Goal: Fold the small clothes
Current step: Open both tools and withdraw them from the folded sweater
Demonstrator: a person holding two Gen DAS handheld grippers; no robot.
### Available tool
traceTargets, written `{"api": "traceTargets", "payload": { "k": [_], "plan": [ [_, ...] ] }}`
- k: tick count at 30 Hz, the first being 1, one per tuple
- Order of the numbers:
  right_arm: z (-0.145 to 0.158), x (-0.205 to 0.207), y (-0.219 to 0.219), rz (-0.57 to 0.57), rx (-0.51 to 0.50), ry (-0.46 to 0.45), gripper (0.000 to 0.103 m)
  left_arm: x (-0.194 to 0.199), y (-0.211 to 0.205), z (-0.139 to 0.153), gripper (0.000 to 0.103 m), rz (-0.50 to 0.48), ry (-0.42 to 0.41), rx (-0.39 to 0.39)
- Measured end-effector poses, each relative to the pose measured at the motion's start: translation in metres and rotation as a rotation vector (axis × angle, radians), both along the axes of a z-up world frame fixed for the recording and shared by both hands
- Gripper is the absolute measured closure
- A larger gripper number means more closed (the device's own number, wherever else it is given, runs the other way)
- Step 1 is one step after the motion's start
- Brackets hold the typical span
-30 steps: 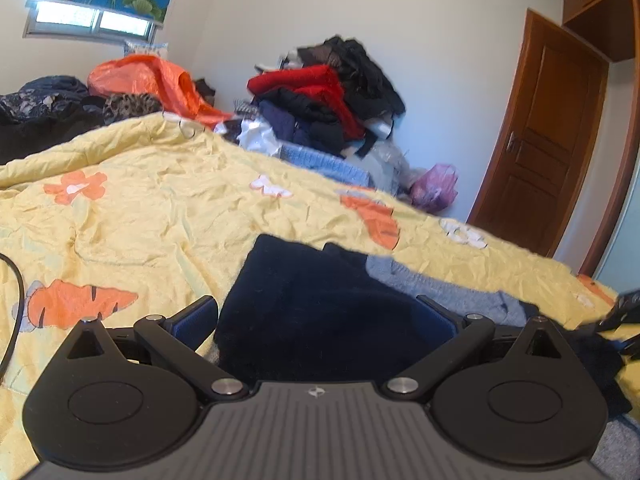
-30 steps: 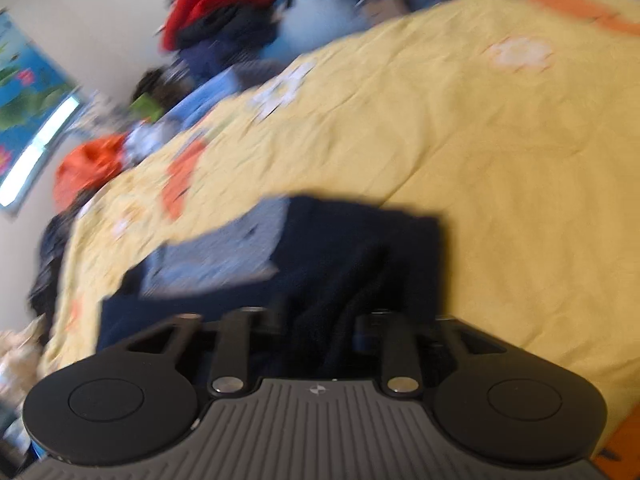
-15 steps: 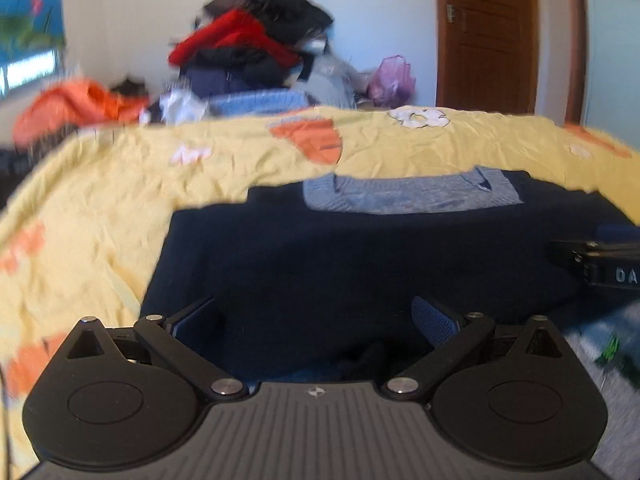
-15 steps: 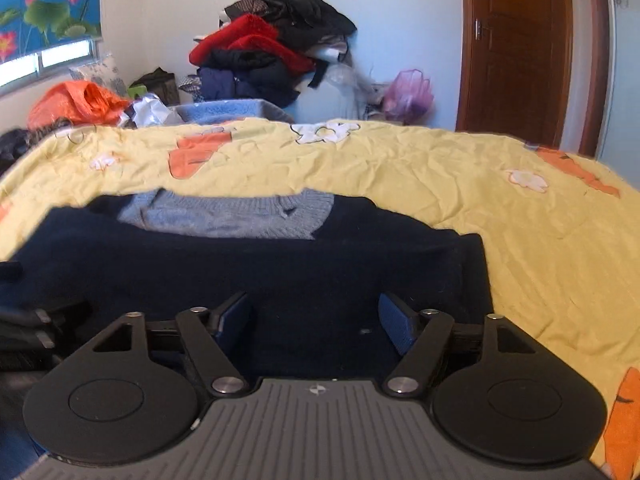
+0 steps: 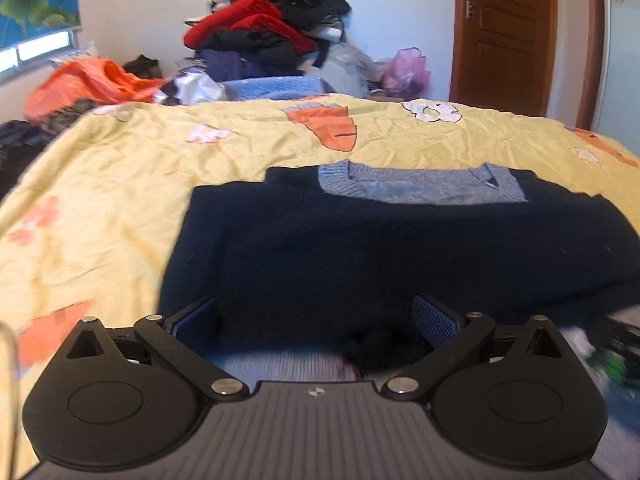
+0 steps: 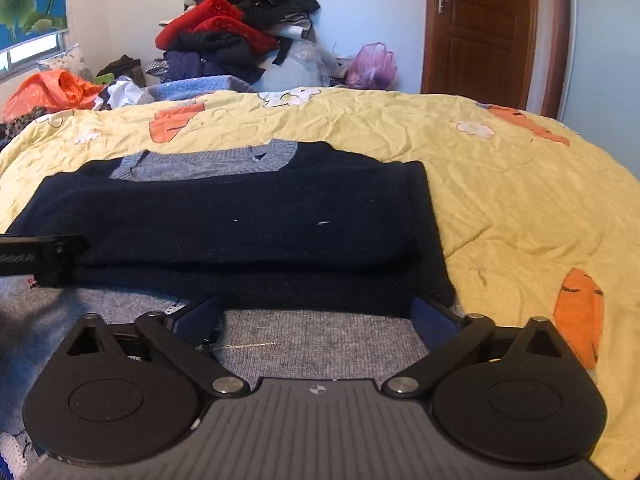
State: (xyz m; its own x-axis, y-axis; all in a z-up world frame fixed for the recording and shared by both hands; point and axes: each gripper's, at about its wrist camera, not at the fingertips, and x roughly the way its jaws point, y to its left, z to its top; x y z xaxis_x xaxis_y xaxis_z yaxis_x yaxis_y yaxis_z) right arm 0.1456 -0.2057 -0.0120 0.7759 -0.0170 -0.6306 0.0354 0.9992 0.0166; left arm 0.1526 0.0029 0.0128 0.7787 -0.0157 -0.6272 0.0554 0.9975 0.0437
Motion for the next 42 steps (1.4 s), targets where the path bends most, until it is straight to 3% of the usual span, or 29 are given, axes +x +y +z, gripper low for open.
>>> {"api": "traceTargets", "payload": {
  "k": [4,7,9,14,21,42],
  "plan": [
    [0.0,-0.001,0.002,-0.003,-0.005,-0.001,0.0,-0.048,-0.002,0.005,0.0,-0.108,0.079,-0.099],
    [0.0,-0.002,0.002,-0.006,-0.008,-0.001,0.0,-0.071,-0.007,-0.012,0.0,-0.121,0.107,-0.052],
    [0.0,-0.005,0.002,-0.019,-0.007,0.001,0.001,-0.083,-0.008,-0.018,0.0,-0.12,0.049,-0.017],
    [0.005,-0.045,0.002,-0.016,0.021,0.023,0.0,-0.08,-0.007,-0.019,0.0,-0.106,0.05,-0.027],
    [0.001,-0.107,0.006,0.01,-0.017,-0.004,0.0,-0.081,-0.008,-0.019,0.0,-0.106,0.049,-0.03],
    [-0.001,-0.106,0.005,0.0,-0.008,-0.007,0.0,-0.085,-0.006,-0.019,0.0,-0.087,0.042,-0.025]
  ]
}}
